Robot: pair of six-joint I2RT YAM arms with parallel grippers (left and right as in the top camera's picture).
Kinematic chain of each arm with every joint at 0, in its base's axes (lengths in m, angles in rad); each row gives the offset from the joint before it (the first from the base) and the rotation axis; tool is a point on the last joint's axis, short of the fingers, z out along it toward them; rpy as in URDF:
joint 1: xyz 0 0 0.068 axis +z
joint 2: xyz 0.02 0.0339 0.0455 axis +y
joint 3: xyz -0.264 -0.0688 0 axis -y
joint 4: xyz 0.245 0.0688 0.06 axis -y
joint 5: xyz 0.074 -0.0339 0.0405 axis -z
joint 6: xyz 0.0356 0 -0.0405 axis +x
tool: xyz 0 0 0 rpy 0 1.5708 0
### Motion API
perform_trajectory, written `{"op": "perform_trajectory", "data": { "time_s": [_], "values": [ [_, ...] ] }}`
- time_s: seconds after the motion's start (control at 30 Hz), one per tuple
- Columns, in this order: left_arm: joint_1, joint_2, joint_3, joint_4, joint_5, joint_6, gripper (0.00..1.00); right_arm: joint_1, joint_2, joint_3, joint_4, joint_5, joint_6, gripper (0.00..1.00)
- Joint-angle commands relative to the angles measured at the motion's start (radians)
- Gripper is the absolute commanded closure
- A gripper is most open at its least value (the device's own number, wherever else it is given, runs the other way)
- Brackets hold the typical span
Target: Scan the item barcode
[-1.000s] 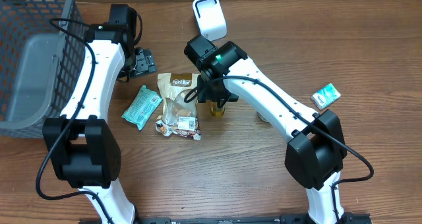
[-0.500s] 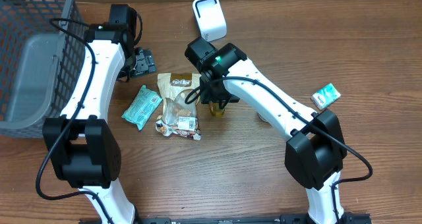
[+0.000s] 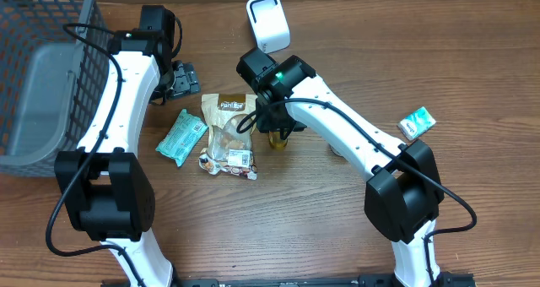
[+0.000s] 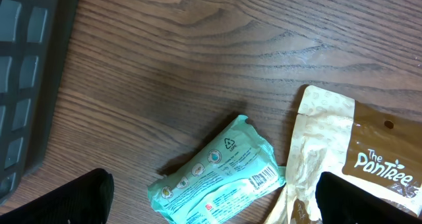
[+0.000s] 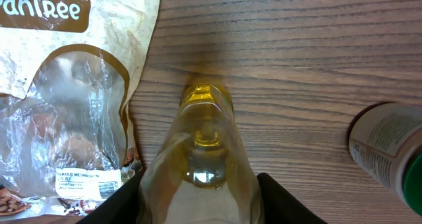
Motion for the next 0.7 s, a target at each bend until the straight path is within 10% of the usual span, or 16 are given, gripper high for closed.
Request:
{"op": "perform_trajectory", "data": {
  "time_s": [0.0, 0.67],
  "values": [
    [-0.001, 0.008, 0.019, 0.0, -0.013, 0.015, 0.0, 0.002, -0.002, -0.006, 0.008, 0.017, 0.003, 0.54],
    [-0.001, 0.008, 0.019, 0.0, -0.013, 0.015, 0.0, 0.002, -0.002, -0.006, 0.022, 0.018, 0.003, 0.55]
  ]
}}
